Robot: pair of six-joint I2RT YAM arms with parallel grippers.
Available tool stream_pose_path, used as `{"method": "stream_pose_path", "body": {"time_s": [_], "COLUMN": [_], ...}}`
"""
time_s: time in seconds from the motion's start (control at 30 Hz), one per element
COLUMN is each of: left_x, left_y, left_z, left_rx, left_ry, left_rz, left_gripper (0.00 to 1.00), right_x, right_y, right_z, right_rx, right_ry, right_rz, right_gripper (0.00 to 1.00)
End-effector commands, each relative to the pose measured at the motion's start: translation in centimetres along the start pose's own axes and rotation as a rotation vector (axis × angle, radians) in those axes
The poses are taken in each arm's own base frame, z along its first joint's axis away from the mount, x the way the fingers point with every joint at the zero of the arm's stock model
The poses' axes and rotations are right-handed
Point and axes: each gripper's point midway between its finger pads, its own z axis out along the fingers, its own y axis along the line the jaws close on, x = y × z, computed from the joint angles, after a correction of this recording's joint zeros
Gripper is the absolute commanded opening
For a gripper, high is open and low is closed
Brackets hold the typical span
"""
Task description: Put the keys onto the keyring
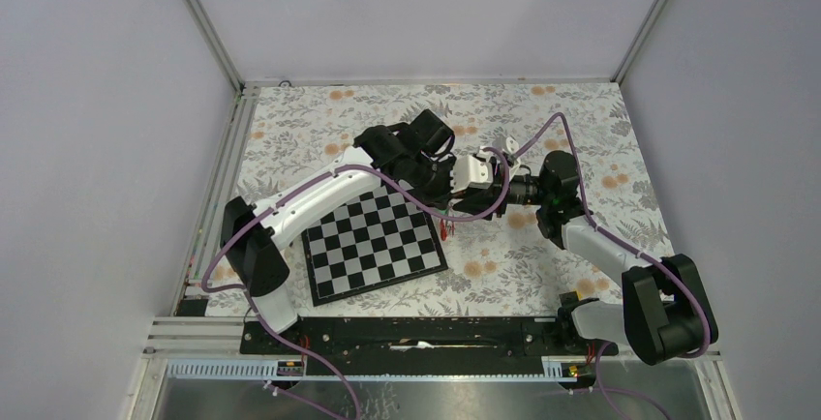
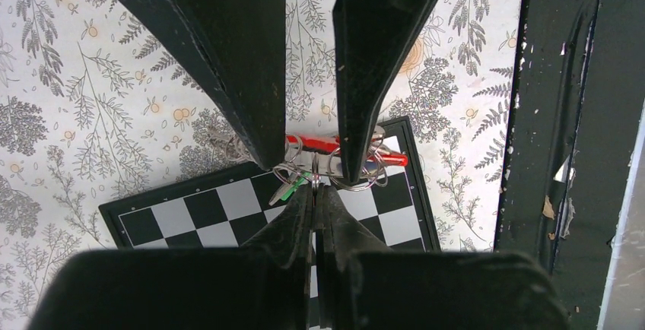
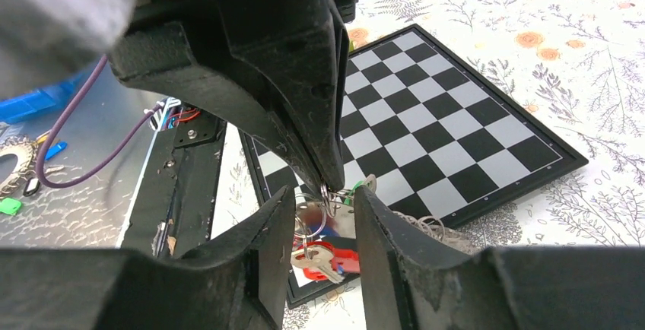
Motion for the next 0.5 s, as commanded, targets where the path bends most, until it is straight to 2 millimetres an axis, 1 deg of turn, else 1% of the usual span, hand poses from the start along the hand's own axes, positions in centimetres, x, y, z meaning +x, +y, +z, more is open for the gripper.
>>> {"method": "stream_pose_path", "body": {"time_s": [0.0, 0.17, 0.47], "left_x": [-2.53, -2.71, -2.81], "left_y": [0.06, 0.05, 0.0], "left_z": [-0.95, -0.86, -0.85], "left_rx": [-0.003, 0.002, -0.003], "left_ry": [-0.078, -0.084, -0.095], "left_rz": [0.019, 0.017, 0.016], "left_gripper": [0.0, 0.0, 0.0], "right_x": [-0.53, 0.03, 0.18], "right_y": [0.12, -0.02, -0.03], "right_z": [0.28, 0.34, 0.48], "right_rx": [-0.017, -0.024, -0.028], "right_ry": [-0.016, -0.003, 0.0], "right_rz": [-0.029, -0.016, -0.007], "right_gripper": [0.4, 0.4, 0.38]}}
